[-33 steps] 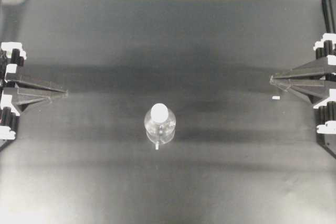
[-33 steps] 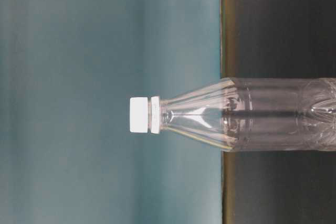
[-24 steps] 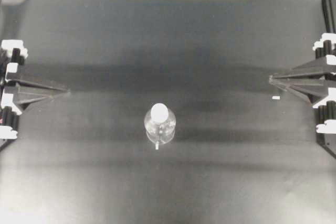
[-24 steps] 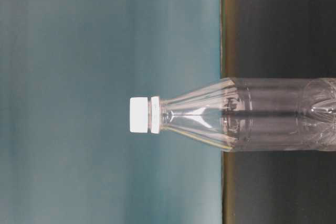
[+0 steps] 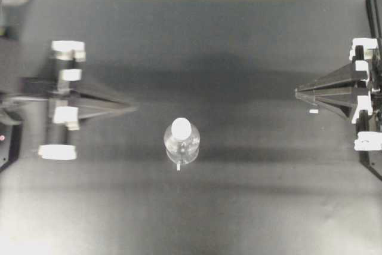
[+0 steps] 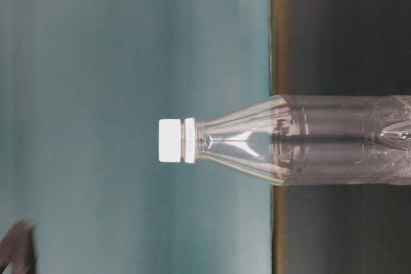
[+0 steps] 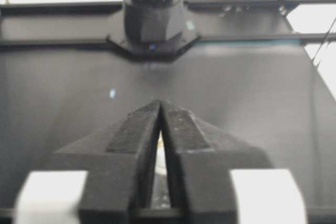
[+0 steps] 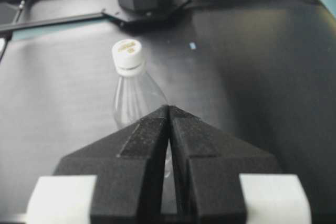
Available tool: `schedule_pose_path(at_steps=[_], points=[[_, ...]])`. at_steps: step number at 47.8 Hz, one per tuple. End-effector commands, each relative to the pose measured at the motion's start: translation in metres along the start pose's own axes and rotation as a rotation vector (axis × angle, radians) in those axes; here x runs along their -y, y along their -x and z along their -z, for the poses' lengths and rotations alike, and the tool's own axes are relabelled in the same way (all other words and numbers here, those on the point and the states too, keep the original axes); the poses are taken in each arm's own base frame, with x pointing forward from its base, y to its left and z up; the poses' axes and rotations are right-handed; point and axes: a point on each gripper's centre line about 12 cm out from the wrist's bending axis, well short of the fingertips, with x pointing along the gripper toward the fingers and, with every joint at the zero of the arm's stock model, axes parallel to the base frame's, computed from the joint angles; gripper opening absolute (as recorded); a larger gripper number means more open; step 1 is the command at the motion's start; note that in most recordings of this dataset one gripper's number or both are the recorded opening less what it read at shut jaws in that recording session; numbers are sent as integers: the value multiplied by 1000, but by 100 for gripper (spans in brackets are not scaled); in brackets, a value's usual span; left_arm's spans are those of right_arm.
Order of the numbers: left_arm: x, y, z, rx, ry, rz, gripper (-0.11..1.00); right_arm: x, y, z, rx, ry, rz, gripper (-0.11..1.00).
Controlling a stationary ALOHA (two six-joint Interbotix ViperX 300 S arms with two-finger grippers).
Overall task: Open the bottle cap by holding the bottle with the left arm and twisting the cap with the right arm.
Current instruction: 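Move the left gripper toward the clear bottle and open it around the body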
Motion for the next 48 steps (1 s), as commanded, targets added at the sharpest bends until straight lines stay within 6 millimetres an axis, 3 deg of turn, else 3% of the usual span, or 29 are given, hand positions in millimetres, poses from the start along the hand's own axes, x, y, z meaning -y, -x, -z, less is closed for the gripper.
schedule_pose_path(at_steps=[1, 10, 14, 30, 48], points=[[0, -15, -10, 28, 5, 1, 25, 1, -1, -9, 21, -9, 8, 0], [1, -41, -4, 3, 10, 5, 80, 2, -1, -2, 6, -11, 12, 0], [1, -50, 1, 19, 10, 8, 96, 3, -1, 1, -3, -13, 14, 0], [7, -69, 52, 136, 107, 30, 96, 4, 0, 4, -6, -16, 15, 0], [9, -75, 96, 68, 115, 30, 96, 3, 1, 4, -6, -73, 13, 0]])
